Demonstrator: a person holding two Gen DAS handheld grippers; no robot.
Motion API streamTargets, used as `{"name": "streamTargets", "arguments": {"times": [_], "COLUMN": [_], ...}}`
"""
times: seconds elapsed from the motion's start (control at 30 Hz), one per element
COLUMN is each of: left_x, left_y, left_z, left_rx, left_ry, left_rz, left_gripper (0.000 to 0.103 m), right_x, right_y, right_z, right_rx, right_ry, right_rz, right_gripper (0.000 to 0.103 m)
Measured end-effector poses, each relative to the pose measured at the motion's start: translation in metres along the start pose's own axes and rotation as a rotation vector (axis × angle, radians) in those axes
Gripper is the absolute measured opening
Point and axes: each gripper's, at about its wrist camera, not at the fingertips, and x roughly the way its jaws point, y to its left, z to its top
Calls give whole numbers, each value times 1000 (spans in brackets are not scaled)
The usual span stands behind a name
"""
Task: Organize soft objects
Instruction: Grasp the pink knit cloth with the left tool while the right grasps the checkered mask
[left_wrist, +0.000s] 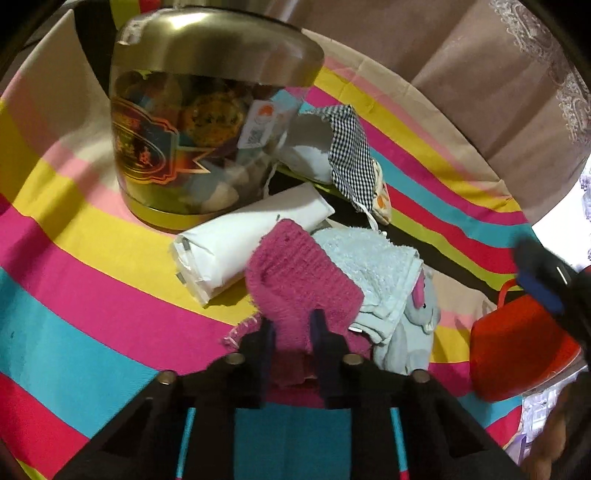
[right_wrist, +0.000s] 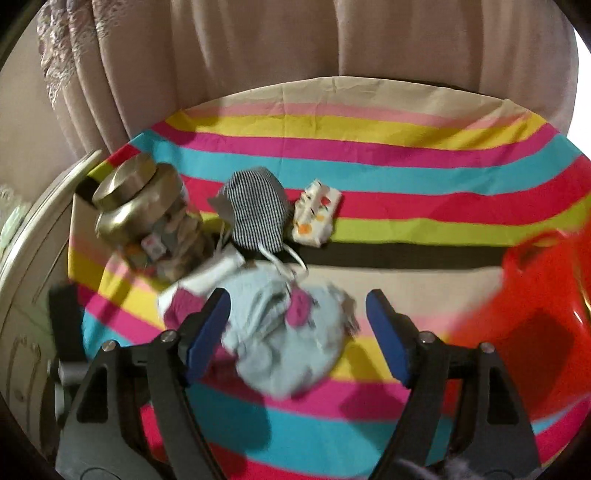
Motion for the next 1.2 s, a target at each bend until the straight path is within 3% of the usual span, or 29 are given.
{"name": "streamTargets", "arguments": {"times": [0.1,0.43,0.53,0.83,0.9,0.97,1.03,1.2], "left_x": [-6,-34,-36,-44,-47,-52,-52,-62], "left_y": [5,16,25,43,48,53,54,55], "left_z": [-2,-4,-3,-2,-3,-4,-3,-8], "left_rx": [-10,-41,-73,-126,-136,-142,-144,-146], "left_ry": [-20,-100,-107,-134,-141,-149,-153,-169], "left_rz": [-17,-62,-69,-102,-105,-106,-106,-118], "left_gripper": [13,11,11,11,11,11,11,11], "right_x": [28,111,132,168,175,181,180,166], "right_y": [9,32,42,61,63,64,63,53], "right_z": [15,58,68,84,85,84,81,76], "right_rx": [-16,-85,-138,-240,-245,-250,-249,-210], "right_ry": [6,57,78,77,88,110,108,80], "right_rz": [-13,45,21,6,-3,-4,-2,25], "right_gripper": [83,84,84,84,76,42,28,13]}}
